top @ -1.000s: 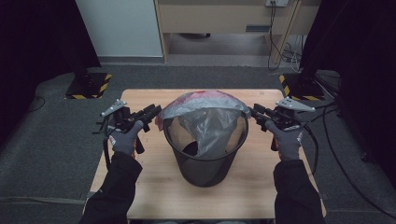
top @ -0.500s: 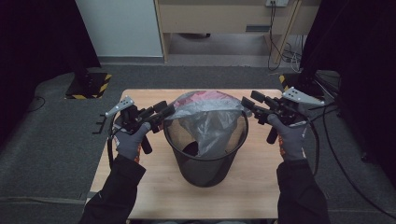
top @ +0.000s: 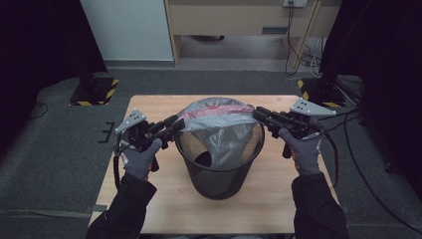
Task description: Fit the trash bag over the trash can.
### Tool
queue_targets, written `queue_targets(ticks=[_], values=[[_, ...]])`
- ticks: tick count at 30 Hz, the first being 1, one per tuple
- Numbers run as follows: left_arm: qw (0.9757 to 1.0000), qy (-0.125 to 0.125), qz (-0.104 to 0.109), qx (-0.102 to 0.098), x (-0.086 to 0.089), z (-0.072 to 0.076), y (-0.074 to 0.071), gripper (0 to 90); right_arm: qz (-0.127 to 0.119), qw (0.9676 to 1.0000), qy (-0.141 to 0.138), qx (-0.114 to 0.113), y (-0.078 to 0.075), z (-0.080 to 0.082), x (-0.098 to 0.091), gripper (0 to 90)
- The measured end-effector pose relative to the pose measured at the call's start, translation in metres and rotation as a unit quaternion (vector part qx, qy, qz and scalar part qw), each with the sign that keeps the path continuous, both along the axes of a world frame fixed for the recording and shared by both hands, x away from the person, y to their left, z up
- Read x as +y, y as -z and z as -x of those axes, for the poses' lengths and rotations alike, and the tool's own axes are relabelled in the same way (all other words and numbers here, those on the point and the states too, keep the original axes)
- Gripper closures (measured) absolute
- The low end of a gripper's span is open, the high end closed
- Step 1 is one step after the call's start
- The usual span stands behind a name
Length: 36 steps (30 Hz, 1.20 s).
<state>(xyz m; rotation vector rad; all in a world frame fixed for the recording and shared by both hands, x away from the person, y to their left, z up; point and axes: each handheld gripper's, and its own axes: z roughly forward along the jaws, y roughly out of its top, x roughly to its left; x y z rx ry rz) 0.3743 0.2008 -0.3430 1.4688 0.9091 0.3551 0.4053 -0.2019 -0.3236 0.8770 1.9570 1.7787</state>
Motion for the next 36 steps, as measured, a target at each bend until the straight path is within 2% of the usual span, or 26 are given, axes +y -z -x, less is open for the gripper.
queue_targets(ticks=[3,6,10,14,19,27,36], values=[[0.9999,-0.006,-0.012,0.001,0.001,0.003,-0.004,68.1,-0.008,0.9999,-0.002,-0.008,-0.001,0.004,0.000,81.8],[0.9999,-0.006,-0.008,0.003,0.004,0.006,-0.006,71.1,-0.012,0.9998,-0.006,-0.012,-0.002,0.009,0.001,84.9],[0.9999,-0.007,-0.012,0.001,0.007,0.015,-0.008,75.1,-0.013,0.9998,-0.014,-0.012,-0.002,0.018,0.003,86.2],[0.9998,-0.001,-0.012,-0.013,0.007,0.026,-0.010,78.3,-0.015,0.9997,-0.011,-0.017,-0.002,0.027,0.001,86.0],[0.9991,0.011,-0.029,-0.029,0.000,0.043,-0.012,83.0,-0.015,0.9996,-0.006,-0.023,-0.002,0.037,-0.005,85.5],[0.9977,0.040,-0.036,-0.041,-0.005,0.069,-0.008,86.8,-0.011,0.9997,-0.010,-0.020,0.006,0.060,-0.015,85.5],[0.9970,0.039,-0.037,-0.054,-0.006,0.087,-0.005,87.0,-0.026,0.9994,-0.016,-0.019,0.013,0.078,-0.018,85.6]])
